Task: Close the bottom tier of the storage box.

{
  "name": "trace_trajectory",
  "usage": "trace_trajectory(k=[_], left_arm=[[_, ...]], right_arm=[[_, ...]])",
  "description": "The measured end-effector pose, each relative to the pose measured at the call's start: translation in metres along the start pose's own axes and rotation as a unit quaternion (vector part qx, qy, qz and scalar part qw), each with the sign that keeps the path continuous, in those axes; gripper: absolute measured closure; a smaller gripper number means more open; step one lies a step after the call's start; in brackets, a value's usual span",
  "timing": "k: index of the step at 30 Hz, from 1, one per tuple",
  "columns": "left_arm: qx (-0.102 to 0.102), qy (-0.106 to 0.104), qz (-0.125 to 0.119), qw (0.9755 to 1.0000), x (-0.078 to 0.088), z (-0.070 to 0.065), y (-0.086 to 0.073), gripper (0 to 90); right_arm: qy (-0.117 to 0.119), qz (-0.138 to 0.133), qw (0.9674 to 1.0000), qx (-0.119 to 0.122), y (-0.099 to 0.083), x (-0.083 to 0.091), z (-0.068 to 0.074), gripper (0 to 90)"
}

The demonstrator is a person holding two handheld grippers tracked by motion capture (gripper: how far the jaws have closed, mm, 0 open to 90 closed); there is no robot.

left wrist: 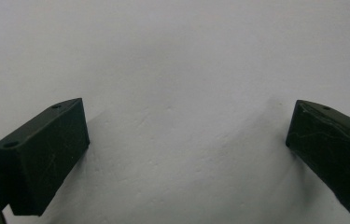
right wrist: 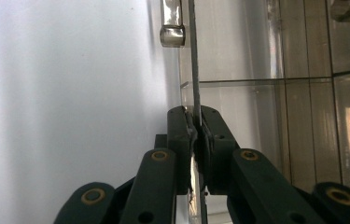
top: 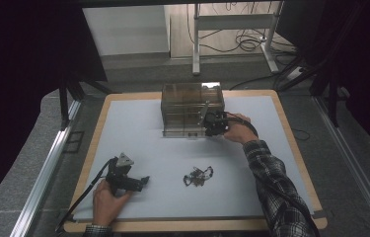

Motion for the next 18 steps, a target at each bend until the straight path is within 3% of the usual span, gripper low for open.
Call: trace_trajectory(k=[18], left_arm=[[0.0,0.0,0.0,1.0,0.0,0.0,0.0,0.0]], right_arm=[[0.01,-0.003,0.9998,0.014,-0.004,0.003,0.012,83.8]])
Point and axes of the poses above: each handheld gripper's, and its own axes: x roughly backward along the jaws, y roughly out of its top, z roughly to its left, the point moved 7 cm from there along -x, roughly forward along the jaws, and after that the axes turned 14 degrees about -z, right-handed, at the moved point
